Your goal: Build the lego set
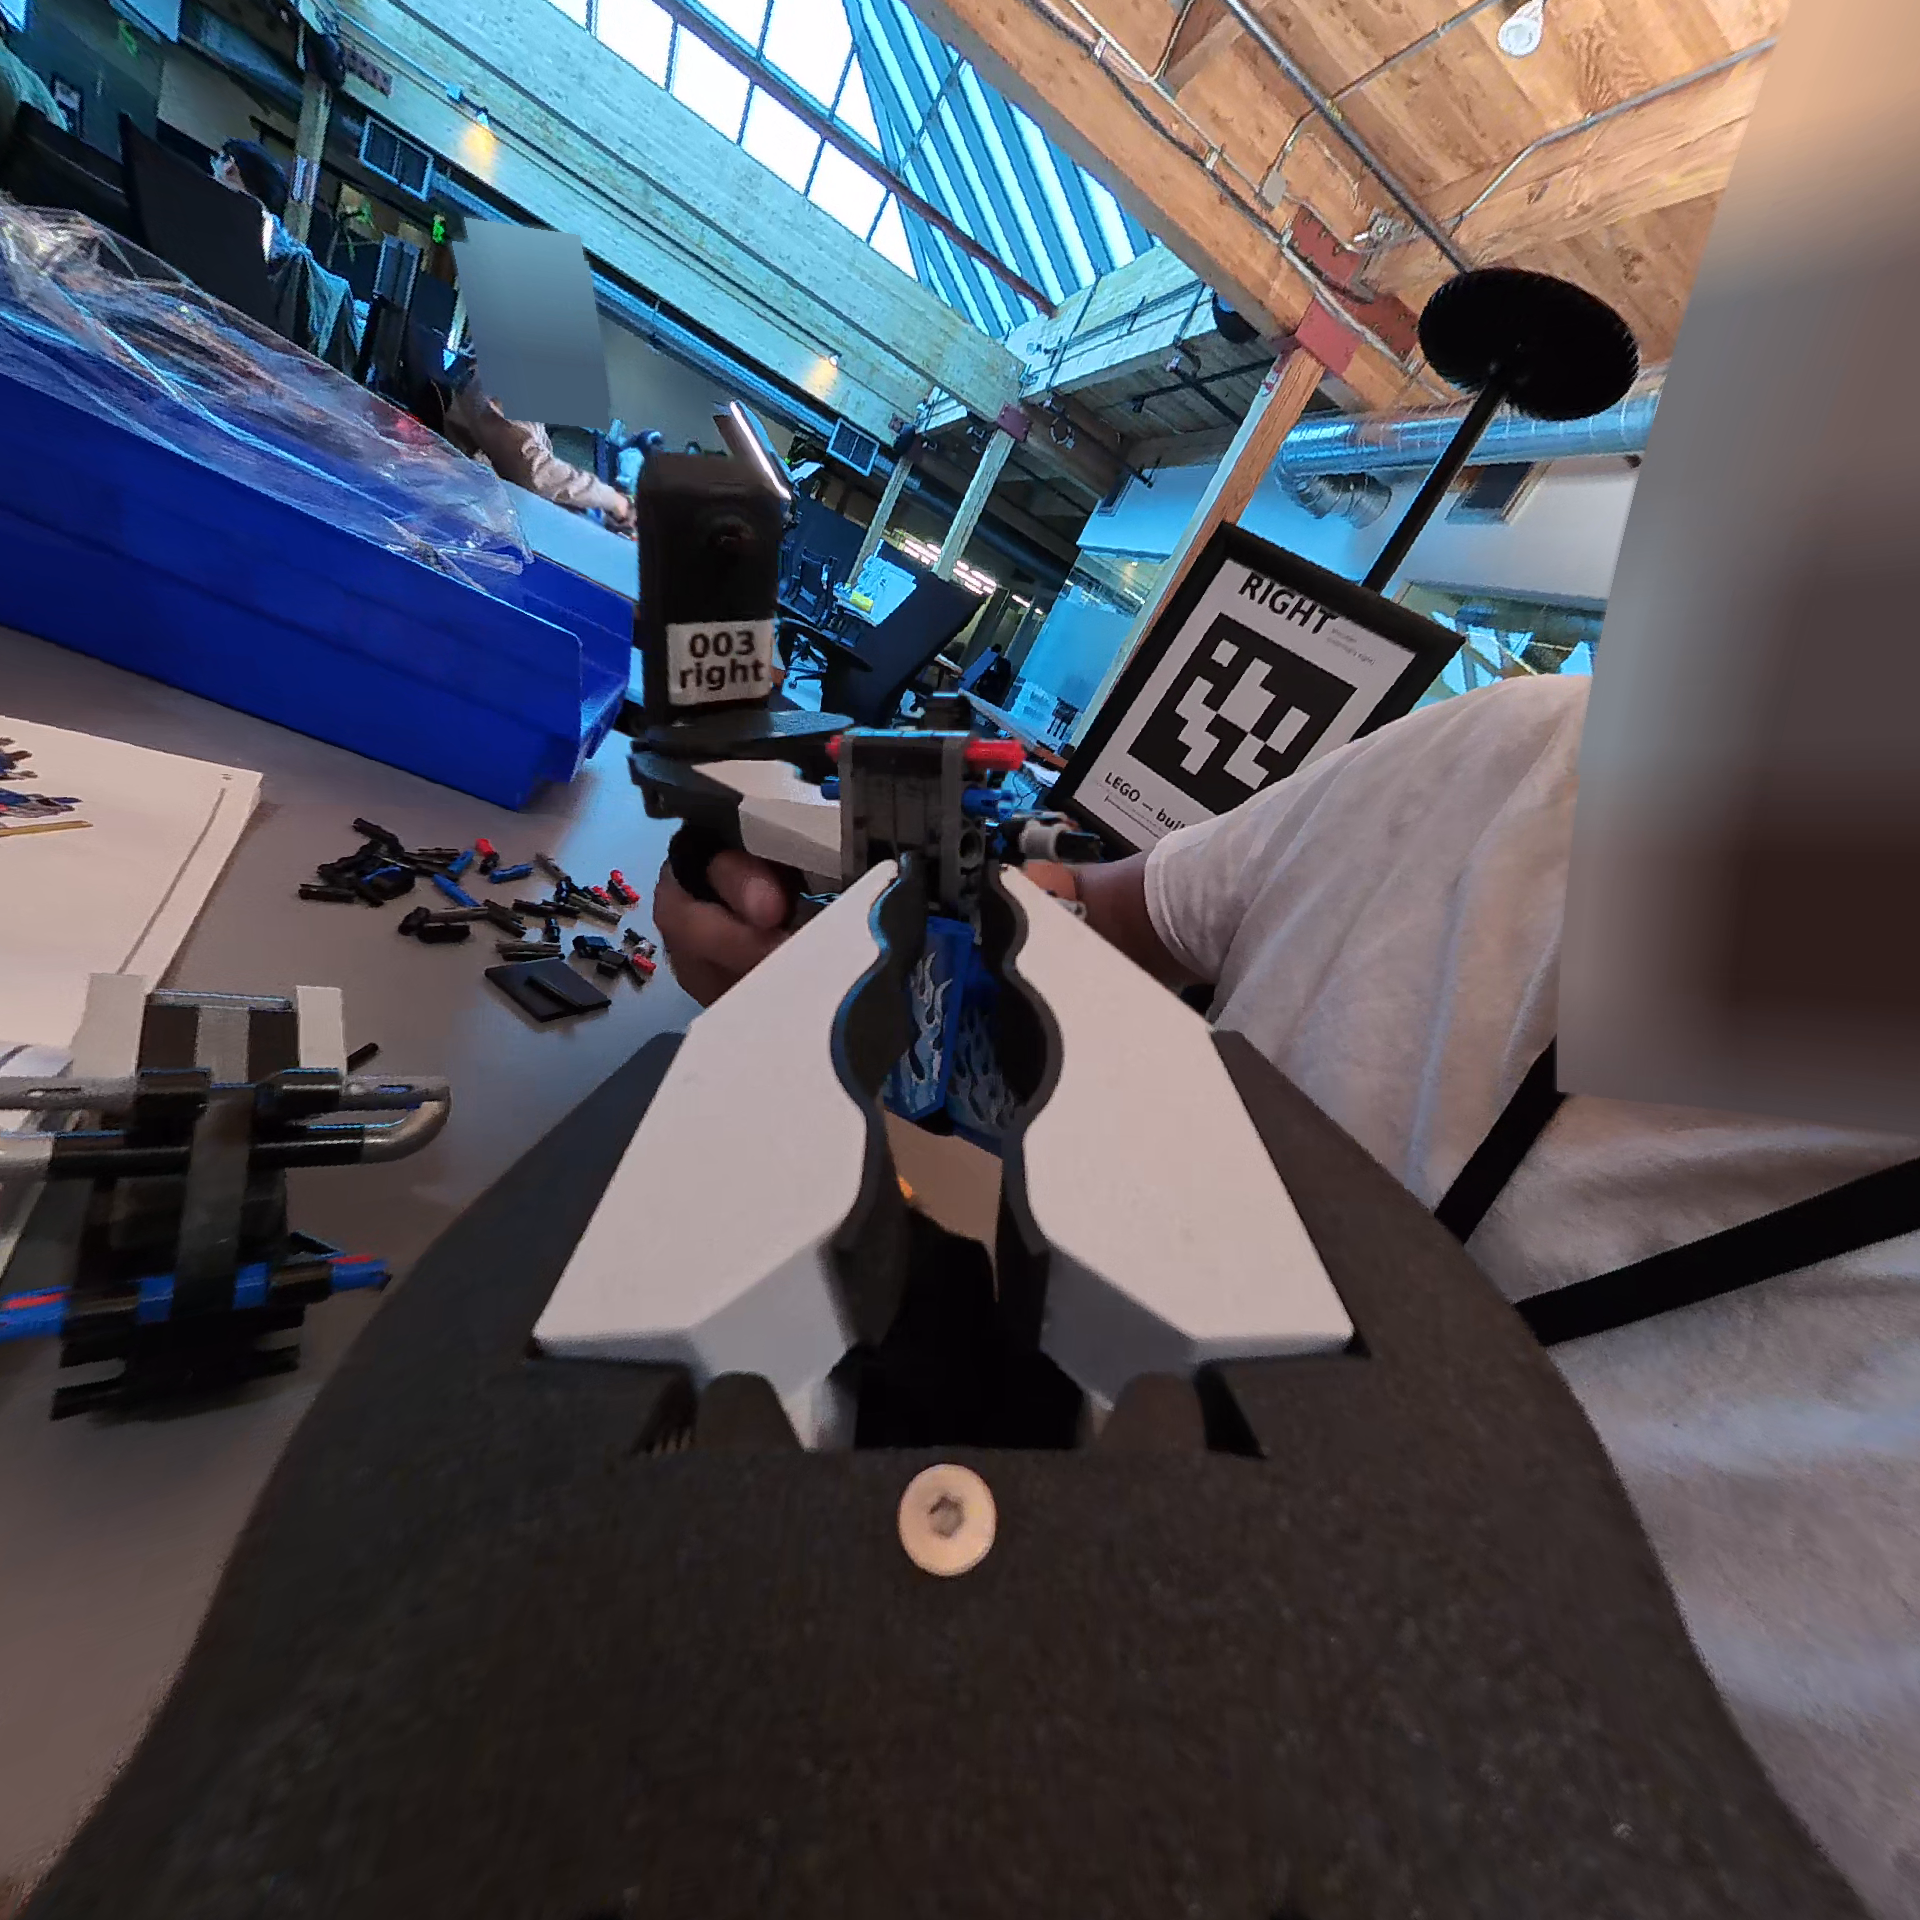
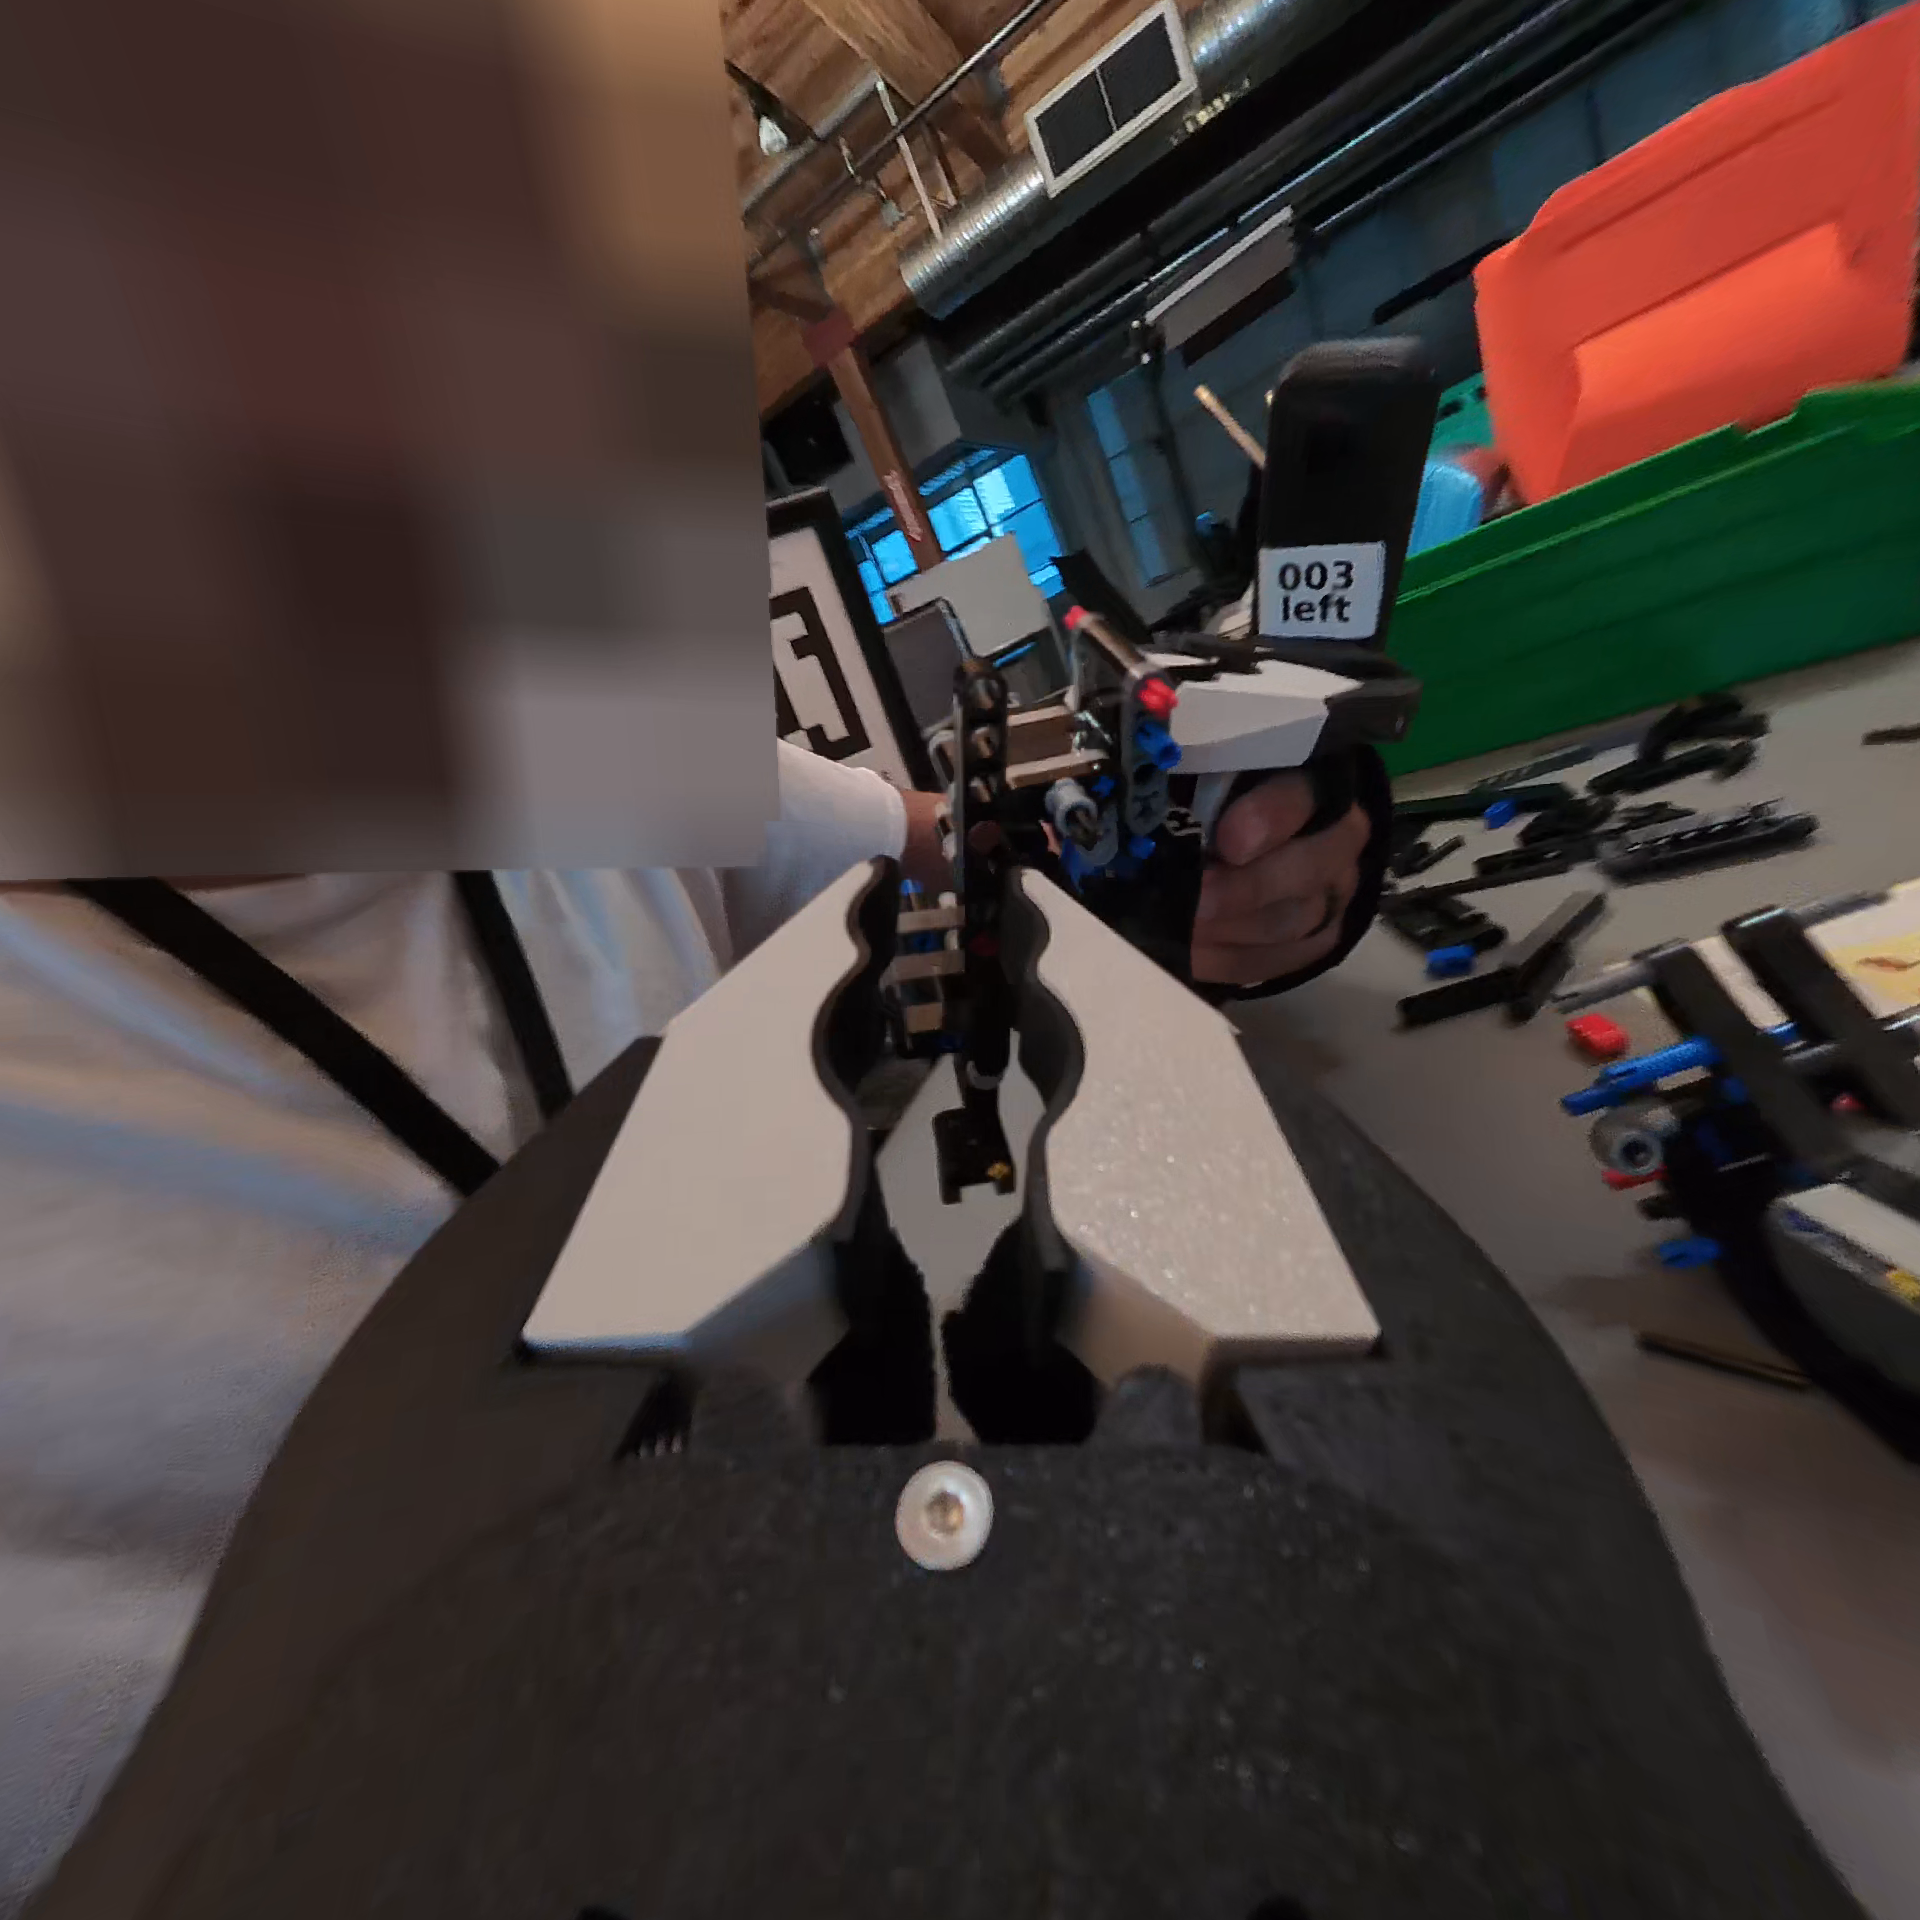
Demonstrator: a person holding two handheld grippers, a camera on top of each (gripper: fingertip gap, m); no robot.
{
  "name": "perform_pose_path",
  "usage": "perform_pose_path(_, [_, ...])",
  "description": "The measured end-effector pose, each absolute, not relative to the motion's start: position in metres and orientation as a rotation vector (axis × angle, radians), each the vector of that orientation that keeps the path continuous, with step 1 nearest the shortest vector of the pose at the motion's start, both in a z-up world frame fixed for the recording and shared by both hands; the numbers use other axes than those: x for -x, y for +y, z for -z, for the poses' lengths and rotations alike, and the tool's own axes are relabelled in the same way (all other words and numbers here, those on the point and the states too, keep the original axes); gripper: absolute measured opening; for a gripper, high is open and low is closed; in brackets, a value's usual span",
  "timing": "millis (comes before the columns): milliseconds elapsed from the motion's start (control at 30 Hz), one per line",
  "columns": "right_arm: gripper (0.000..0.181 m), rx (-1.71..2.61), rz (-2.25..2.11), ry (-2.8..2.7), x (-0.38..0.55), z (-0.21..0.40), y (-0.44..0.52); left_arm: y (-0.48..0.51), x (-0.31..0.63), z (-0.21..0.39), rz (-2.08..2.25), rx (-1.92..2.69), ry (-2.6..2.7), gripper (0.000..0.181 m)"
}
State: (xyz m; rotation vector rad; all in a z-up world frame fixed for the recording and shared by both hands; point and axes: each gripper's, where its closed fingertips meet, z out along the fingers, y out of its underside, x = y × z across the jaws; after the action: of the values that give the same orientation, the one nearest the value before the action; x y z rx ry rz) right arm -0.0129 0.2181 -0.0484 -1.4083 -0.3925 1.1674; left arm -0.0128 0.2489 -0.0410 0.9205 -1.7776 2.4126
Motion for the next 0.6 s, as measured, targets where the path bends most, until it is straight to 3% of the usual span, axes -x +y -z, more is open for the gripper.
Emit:
perform_pose_path(133, [0.008, 1.411, -1.039, -0.409, 0.011, 0.05, 0.222, 0.247, 0.013, 0.043, -2.404, -0.917, -1.763, 0.007])
perform_pose_path(600, [0.008, 1.492, -0.835, -0.497, 0.008, 0.056, 0.222, 0.247, 0.008, 0.064, -2.321, -0.953, -1.823, 0.009])
